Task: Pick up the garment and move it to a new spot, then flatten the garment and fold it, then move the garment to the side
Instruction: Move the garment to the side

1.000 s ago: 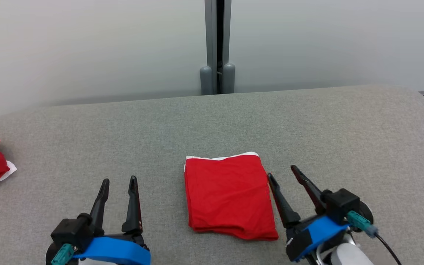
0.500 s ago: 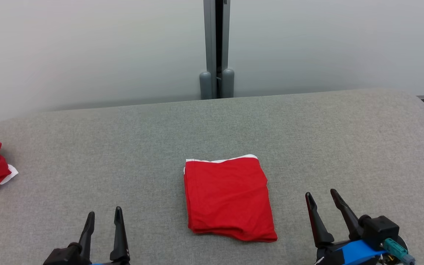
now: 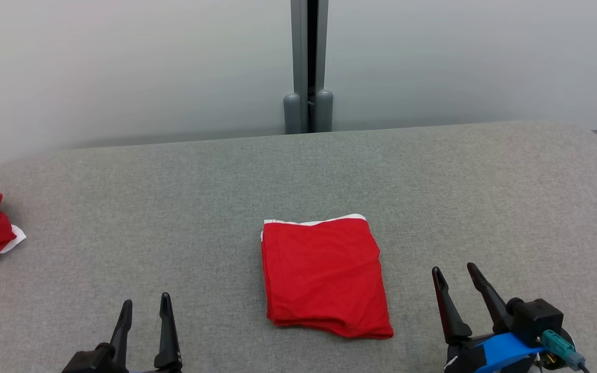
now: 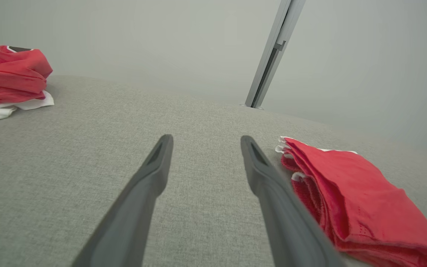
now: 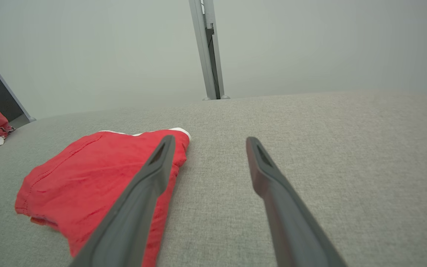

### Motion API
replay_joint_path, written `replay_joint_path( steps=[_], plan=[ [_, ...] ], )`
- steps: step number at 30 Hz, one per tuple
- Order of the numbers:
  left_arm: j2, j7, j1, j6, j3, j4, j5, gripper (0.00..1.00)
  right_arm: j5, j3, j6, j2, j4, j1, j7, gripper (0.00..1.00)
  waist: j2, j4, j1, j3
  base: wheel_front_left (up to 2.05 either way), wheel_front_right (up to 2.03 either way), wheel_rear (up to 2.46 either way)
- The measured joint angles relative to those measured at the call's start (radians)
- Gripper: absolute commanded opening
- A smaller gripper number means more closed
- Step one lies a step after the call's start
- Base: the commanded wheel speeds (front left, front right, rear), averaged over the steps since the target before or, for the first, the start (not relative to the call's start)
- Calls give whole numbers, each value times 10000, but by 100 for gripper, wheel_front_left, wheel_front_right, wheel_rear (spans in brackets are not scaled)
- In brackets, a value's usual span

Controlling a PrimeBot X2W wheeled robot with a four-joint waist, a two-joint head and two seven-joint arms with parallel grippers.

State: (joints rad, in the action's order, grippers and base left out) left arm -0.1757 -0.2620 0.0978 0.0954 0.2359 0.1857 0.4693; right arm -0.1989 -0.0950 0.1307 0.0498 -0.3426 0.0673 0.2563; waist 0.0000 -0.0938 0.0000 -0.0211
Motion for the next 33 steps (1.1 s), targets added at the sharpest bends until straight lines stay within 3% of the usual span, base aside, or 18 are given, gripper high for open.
replay_joint_path(
  steps=[8,14,26,33],
  plan=[
    [151,0,-28,-144,-169,117,-146,100,21,2,0,0,-88,159,-146,100,0,75,0,-112,0,0,0],
    [192,0,-230,-228,-238,128,-268,100,79,-105,0,-2,-150,976,-1124,100,0,146,1,-253,0,0,0],
    [428,-8,-614,-320,-499,48,-470,100,59,-159,0,109,-1467,2845,-6364,100,0,875,1,-741,0,0,0],
    [518,-8,-774,-485,-828,109,-606,100,-543,-104,0,104,-1931,3209,-7346,100,0,1349,1,-1128,0,0,0]
  ],
)
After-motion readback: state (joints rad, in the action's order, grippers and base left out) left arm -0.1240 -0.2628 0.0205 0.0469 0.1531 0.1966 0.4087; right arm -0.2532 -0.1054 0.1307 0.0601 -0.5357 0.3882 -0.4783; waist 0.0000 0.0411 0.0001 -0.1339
